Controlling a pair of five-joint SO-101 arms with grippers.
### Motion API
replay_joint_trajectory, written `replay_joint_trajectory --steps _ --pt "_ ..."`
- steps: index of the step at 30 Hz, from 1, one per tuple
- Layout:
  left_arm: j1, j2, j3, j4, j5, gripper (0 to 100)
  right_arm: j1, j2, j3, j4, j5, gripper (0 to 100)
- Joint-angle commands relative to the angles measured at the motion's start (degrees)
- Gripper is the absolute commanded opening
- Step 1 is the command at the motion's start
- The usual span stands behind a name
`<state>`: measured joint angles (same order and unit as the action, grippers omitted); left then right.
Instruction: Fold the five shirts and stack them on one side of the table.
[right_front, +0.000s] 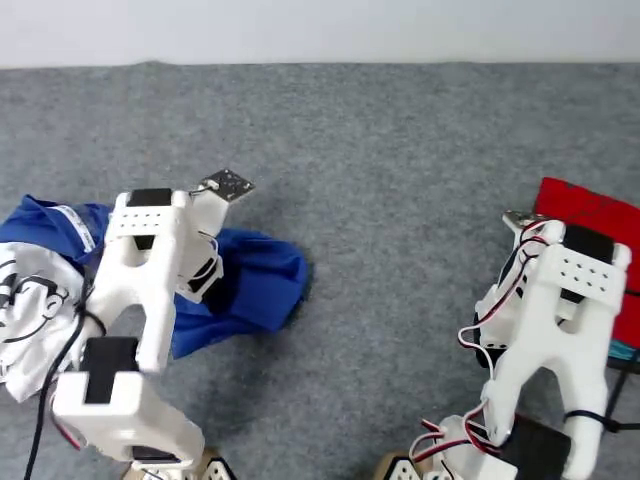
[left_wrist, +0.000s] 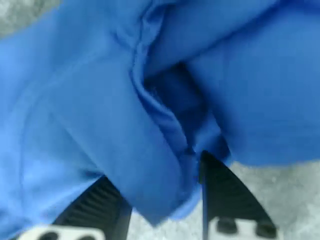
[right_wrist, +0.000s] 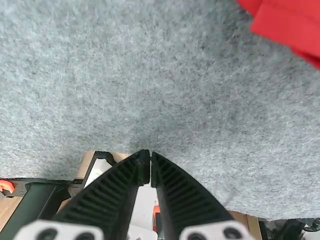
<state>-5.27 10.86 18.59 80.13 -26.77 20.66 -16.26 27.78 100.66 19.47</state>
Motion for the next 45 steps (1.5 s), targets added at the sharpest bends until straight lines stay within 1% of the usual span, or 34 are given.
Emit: replay_joint_trajectory --steps 1,4,5,7,9,14,19,21,28,31,33,35,40,45 --pt "0.3 3.5 -4.1 -1.3 1.2 18 0.8 -2.2 -0.2 2.2 -0.4 1.7" --pt "0.0 8.3 -6.9 -1.6 3.2 18 0.8 -2.1 -0.2 2.2 -0.3 1.7" --pt "-0.2 9.4 -7.5 -1.8 3.7 16 0.8 -2.1 -0.2 2.2 -0.3 1.7" --pt "-1.0 11.0 -8.9 -1.4 2.9 8 0.8 -2.2 -0.2 2.2 -0.3 1.7" --pt "-1.9 11.1 -10.3 1.2 1.8 0 0.8 -2.2 -0.2 2.2 -0.2 1.7" --pt "-6.8 10.7 -17.5 11.5 -0.9 1 0.8 -2.2 -0.2 2.2 -0.2 1.7" --pt "-12.2 4.7 -24.2 19.8 -5.0 0 0.7 -2.3 -0.4 2.2 -0.3 1.7" --pt "-13.9 1.1 -24.7 20.5 -6.0 0 0.5 -2.3 -0.4 2.1 -0.3 1.8" --pt "-21.5 -10.1 -24.7 20.5 -6.1 0 0.4 -2.3 -0.7 2.1 0.0 1.6" --pt "-25.6 -13.5 -24.7 20.5 -6.1 0 -1.3 -2.3 -2.4 2.1 0.0 1.5" --pt "-28.4 -15.8 -24.7 20.5 -6.1 0 -4.0 -2.3 -4.0 2.1 0.0 1.4" --pt "-31.0 -18.2 -24.7 20.5 -6.1 0 -8.4 -2.3 -5.8 2.1 -0.3 1.4" --pt "-35.9 -21.3 -24.0 20.3 -5.8 0 -24.6 -1.7 -10.5 1.1 -0.5 1.4" --pt "-39.3 -19.2 -21.2 20.2 -5.7 0 -38.7 -1.6 -11.3 -7.0 -0.4 1.8"
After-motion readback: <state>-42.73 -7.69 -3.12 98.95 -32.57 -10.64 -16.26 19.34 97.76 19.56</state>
